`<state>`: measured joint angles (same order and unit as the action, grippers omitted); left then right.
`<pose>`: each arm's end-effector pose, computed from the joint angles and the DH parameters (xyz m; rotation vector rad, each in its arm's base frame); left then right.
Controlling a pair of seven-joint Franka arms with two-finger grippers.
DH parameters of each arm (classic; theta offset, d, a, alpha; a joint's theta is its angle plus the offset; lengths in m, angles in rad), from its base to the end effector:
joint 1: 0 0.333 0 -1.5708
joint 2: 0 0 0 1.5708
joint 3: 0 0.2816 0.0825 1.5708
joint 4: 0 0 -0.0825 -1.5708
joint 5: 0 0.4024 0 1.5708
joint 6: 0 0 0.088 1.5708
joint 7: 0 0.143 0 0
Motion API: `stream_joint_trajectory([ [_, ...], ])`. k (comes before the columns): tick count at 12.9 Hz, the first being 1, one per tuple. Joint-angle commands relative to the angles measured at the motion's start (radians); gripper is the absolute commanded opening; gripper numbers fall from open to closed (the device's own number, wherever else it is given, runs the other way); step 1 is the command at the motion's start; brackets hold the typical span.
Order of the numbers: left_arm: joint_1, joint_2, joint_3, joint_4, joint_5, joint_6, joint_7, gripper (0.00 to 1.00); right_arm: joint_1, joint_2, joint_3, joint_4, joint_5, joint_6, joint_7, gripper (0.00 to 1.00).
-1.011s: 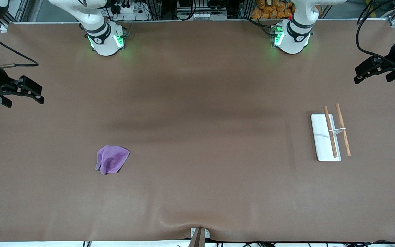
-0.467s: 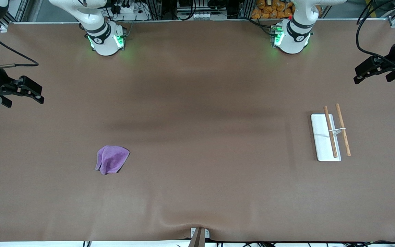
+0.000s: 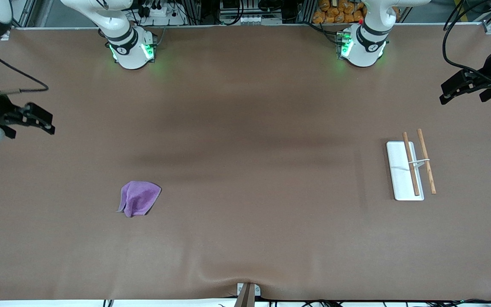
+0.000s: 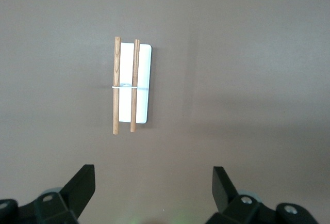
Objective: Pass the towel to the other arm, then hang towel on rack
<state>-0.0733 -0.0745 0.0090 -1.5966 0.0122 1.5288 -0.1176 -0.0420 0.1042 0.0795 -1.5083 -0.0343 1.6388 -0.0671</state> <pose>0.5472 -0.0333 0.5796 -3.1296 -0.0843 -0.0121 0.6083 0.0162 0.5297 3.1106 0.1649 0.0409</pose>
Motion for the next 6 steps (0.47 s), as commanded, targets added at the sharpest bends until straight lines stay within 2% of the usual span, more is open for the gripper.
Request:
stream_joint_trajectory([
  [1, -0.003, 0.004, -0.004, 0.013, 0.02, -0.001, 0.021, 1.0, 0.002, 0.043, 0.008, 0.03, -0.062, 0.0, -0.011, 1.0],
  [6, -0.006, 0.008, -0.006, 0.01, 0.02, -0.013, 0.024, 1.0, 0.022, 0.112, 0.009, 0.03, -0.05, 0.004, -0.004, 1.0],
])
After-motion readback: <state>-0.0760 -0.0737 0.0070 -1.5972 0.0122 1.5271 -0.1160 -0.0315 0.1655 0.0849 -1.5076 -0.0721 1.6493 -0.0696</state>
